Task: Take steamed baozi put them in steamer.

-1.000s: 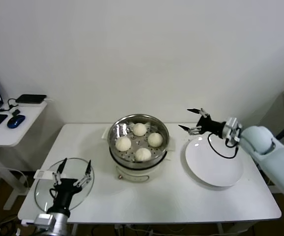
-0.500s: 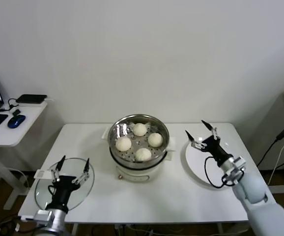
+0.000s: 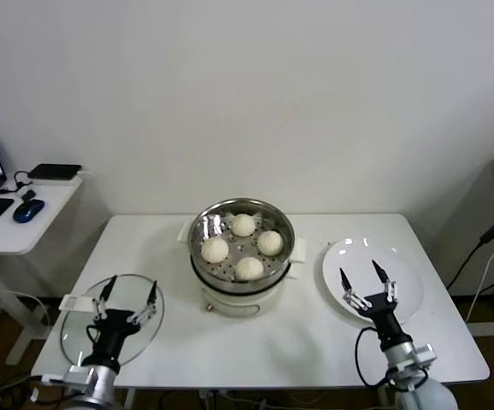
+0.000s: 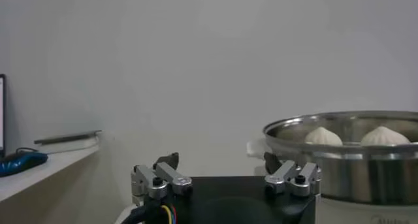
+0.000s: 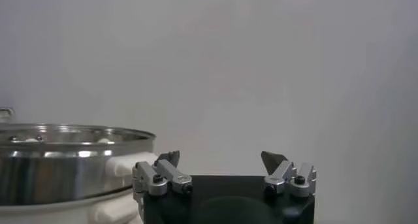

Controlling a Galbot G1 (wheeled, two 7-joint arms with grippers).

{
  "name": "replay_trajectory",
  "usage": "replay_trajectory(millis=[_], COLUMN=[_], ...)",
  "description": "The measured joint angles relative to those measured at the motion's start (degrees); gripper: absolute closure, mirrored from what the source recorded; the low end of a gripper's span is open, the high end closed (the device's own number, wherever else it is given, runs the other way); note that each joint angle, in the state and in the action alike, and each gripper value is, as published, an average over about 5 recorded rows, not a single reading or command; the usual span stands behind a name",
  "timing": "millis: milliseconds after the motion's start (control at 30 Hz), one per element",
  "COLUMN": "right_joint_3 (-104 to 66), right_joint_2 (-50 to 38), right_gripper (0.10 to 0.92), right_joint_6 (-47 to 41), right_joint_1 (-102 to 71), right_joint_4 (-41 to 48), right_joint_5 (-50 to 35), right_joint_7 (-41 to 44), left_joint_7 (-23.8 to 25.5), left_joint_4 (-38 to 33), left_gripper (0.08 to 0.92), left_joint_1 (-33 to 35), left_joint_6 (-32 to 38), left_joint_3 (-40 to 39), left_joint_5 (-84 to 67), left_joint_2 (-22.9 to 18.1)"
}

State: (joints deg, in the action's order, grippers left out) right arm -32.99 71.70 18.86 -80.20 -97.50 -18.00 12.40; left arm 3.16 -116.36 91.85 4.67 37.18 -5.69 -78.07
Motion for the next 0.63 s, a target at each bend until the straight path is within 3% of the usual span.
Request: replay_trajectory(millis=[633], right_joint_3=[-2.66], right_joint_2=[3.06], right_gripper=[0.203], right_joint_6=[0.61], right_joint_1=[-5.94], right_joint_4=[-1.32], right_joint_5=[-2.66], right_joint_7=[-0.70], left_joint_7=[2.79], left_joint_4=[2.12], left_gripper=[0.177], left_joint_1=[-0.49], left_joint_6=[1.05], left_joint_3=[2.35], left_joint_5=[0.59], left_joint_2=[-0.25])
